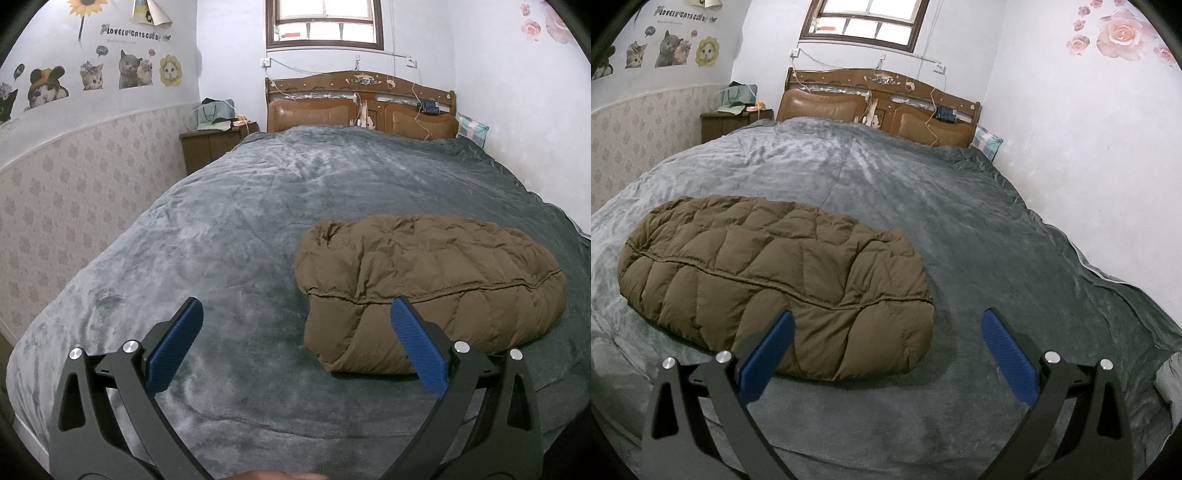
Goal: Fold large clothes
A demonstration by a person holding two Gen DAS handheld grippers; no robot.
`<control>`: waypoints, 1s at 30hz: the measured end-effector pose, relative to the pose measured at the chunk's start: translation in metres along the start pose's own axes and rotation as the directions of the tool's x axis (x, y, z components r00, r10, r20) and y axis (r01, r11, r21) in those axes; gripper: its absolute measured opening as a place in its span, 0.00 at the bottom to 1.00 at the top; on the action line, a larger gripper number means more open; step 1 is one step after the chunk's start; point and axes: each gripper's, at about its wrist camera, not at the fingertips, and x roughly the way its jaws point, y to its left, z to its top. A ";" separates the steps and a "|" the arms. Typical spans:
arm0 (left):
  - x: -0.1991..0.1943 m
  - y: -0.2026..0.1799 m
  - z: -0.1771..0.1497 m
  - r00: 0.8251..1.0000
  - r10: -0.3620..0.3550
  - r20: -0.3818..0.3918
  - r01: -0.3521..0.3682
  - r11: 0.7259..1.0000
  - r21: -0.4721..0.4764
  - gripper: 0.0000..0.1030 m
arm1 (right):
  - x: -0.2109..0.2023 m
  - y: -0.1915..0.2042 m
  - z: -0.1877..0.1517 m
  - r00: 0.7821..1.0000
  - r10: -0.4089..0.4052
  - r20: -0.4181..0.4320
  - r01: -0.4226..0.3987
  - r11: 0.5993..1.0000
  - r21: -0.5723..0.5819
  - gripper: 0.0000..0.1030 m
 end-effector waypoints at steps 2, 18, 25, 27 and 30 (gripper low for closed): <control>0.000 0.000 0.000 1.000 0.004 0.000 -0.004 1.000 0.001 0.97 | 0.001 0.000 -0.003 1.000 0.002 -0.001 -0.002 1.000 -0.004 0.98; 0.000 0.000 0.000 1.000 0.003 -0.001 -0.003 1.000 0.001 0.97 | -0.001 -0.005 -0.011 1.000 0.009 -0.007 -0.009 1.000 -0.012 0.98; 0.001 0.000 0.000 1.000 0.003 -0.001 -0.003 1.000 0.000 0.97 | -0.002 -0.006 -0.012 1.000 0.009 -0.007 -0.009 1.000 -0.011 0.98; 0.000 0.000 0.000 1.000 0.002 -0.002 -0.002 1.000 -0.001 0.97 | -0.001 -0.008 -0.011 1.000 0.011 -0.007 -0.011 1.000 -0.012 0.98; 0.000 0.000 0.001 1.000 0.003 0.000 -0.003 1.000 -0.001 0.97 | 0.000 -0.008 -0.010 1.000 0.011 -0.007 -0.011 1.000 -0.014 0.98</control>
